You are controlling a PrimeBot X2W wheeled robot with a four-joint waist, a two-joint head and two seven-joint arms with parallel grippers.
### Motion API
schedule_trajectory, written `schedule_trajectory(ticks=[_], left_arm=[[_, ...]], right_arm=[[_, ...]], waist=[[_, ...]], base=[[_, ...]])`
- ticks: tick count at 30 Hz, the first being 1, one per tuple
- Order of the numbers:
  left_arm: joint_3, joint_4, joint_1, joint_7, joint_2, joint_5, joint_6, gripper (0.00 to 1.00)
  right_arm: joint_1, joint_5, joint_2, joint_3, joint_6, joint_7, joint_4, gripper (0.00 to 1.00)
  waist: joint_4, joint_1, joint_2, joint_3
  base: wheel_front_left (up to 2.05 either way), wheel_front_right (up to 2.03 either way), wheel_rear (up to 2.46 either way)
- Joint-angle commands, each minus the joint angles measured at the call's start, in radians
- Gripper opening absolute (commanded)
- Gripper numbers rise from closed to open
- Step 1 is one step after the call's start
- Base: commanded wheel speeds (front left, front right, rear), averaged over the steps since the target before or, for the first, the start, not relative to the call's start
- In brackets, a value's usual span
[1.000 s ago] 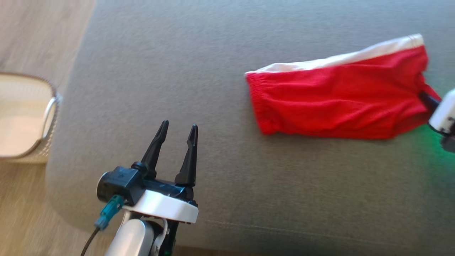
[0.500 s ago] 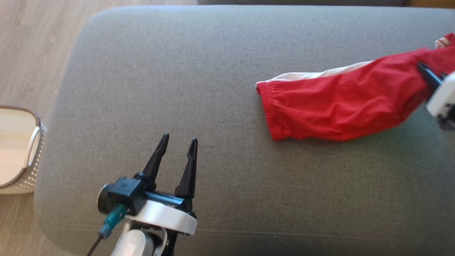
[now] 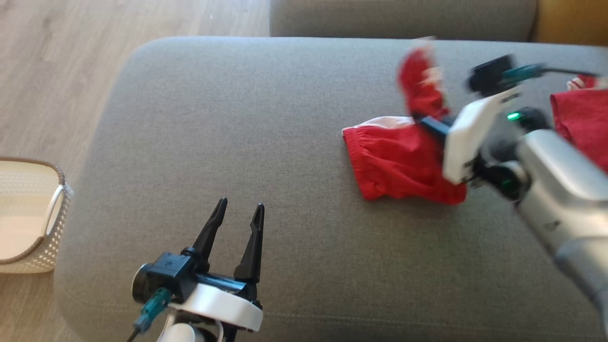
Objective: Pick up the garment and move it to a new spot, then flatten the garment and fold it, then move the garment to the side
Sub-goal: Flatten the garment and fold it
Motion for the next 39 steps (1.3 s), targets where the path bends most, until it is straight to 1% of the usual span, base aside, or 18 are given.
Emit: schedule_trajectory(ticks=[1, 5, 9, 10, 11, 13, 15, 17, 19, 21, 23, 26, 28, 30, 33, 34, 37, 39], left_arm=[[0.032, -0.030, -0.006, -0.005, 0.001, -0.003, 0.001, 1.00], [0.031, -0.034, 0.001, -0.005, 0.001, -0.003, 0.004, 1.00], [0.024, -0.042, 0.001, -0.005, 0.001, -0.007, 0.008, 1.00], [0.022, -0.043, 0.000, -0.005, 0.001, -0.008, 0.009, 1.00], [0.020, -0.043, -0.001, -0.005, 0.001, -0.009, 0.010, 1.00], [0.016, -0.043, -0.003, -0.005, 0.001, -0.011, 0.011, 1.00], [0.016, -0.043, -0.004, -0.005, 0.001, -0.012, 0.013, 1.00], [0.018, -0.045, -0.002, -0.005, 0.001, -0.012, 0.016, 1.00], [0.024, -0.052, 0.003, -0.005, 0.001, -0.012, 0.021, 1.00], [0.033, -0.064, 0.009, -0.005, 0.001, -0.012, 0.027, 1.00], [0.043, -0.076, 0.017, -0.005, 0.001, -0.012, 0.035, 1.00], [0.060, -0.093, 0.028, -0.005, 0.001, -0.014, 0.052, 1.00], [0.069, -0.104, 0.034, -0.005, 0.001, -0.013, 0.065, 1.00], [0.080, -0.118, 0.040, -0.005, 0.001, -0.002, 0.083, 1.00], [0.105, -0.141, 0.061, -0.005, 0.001, 0.019, 0.115, 1.00], [0.105, -0.141, 0.061, -0.005, 0.001, 0.019, 0.115, 1.00], [0.127, -0.168, 0.086, -0.005, 0.001, 0.032, 0.153, 1.00], [0.129, -0.181, 0.108, -0.005, 0.001, 0.063, 0.165, 1.00]], right_arm=[[-0.013, -0.003, 0.015, 0.005, 0.000, 0.001, -0.030, 0.00], [0.011, -0.003, 0.067, 0.049, 0.000, 0.000, -0.020, 0.00], [0.023, -0.013, 0.115, 0.060, 0.000, -0.036, 0.030, 0.00], [0.026, -0.012, 0.126, 0.056, 0.000, -0.048, 0.045, 0.96], [0.030, -0.009, 0.137, 0.052, 0.000, -0.058, 0.056, 1.00], [0.041, 0.013, 0.151, 0.037, 0.000, -0.078, 0.059, 1.00], [0.050, 0.034, 0.143, 0.015, 0.000, -0.107, 0.044, 1.00], [0.058, 0.042, 0.108, -0.017, 0.000, -0.155, 0.021, 1.00], [0.069, 0.036, 0.058, -0.055, 0.000, -0.216, 0.000, 1.00], [0.086, -0.002, 0.000, -0.083, 0.000, -0.278, -0.010, 1.00], [0.113, -0.040, -0.042, -0.119, 0.000, -0.341, -0.011, 1.00], [0.165, -0.084, -0.071, -0.173, 0.000, -0.434, -0.031, 1.00], [0.205, -0.126, -0.076, -0.214, 0.000, -0.476, -0.042, 1.00], [0.256, -0.176, -0.063, -0.275, 0.000, -0.497, -0.051, 1.00], [0.353, -0.283, -0.009, -0.395, 0.000, -0.504, -0.108, 1.00], [0.353, -0.283, -0.009, -0.395, 0.000, -0.504, -0.108, 1.00], [0.495, -0.442, 0.083, -0.547, 0.000, -0.505, -0.230, 1.00], [0.601, -0.556, 0.158, -0.636, 0.000, -0.505, -0.307, 1.00]], waist=[[0.006, 0.0000, -0.0001, -0.005], [0.013, 0.0000, -0.0001, -0.008], [0.017, 0.0000, -0.0001, -0.001], [0.019, 0.0000, -0.0001, 0.001], [0.021, 0.0000, -0.0001, 0.003], [0.024, 0.0000, -0.0001, 0.004], [0.027, 0.0000, -0.0001, 0.004], [0.029, 0.0000, -0.0001, 0.001], [0.026, 0.0000, -0.0001, -0.004], [0.018, 0.0000, -0.0001, -0.009], [0.005, 0.0000, -0.0001, -0.013], [-0.021, 0.0000, -0.0001, -0.017], [-0.039, 0.0000, -0.0001, -0.021], [-0.055, 0.0000, -0.0001, -0.030], [-0.084, 0.0000, -0.0001, -0.045], [-0.084, 0.0000, -0.0001, -0.045], [-0.108, 0.0000, -0.0001, -0.057], [-0.120, 0.0000, -0.0001, -0.073]], base=[[0.00, 0.00, 0.00], [0.00, 0.00, 0.00], [0.00, 0.00, 0.00], [0.00, 0.00, 0.00], [0.00, 0.00, 0.00], [0.00, 0.00, 0.00], [0.00, 0.00, 0.00], [0.00, 0.00, 0.00], [0.00, 0.00, 0.00], [0.00, 0.00, 0.00], [0.00, 0.00, 0.00], [0.00, 0.00, 0.00], [0.00, 0.00, 0.00], [0.00, 0.00, 0.00], [0.00, 0.00, 0.00], [0.00, 0.00, 0.00], [0.00, 0.00, 0.00], [0.00, 0.00, 0.00]])
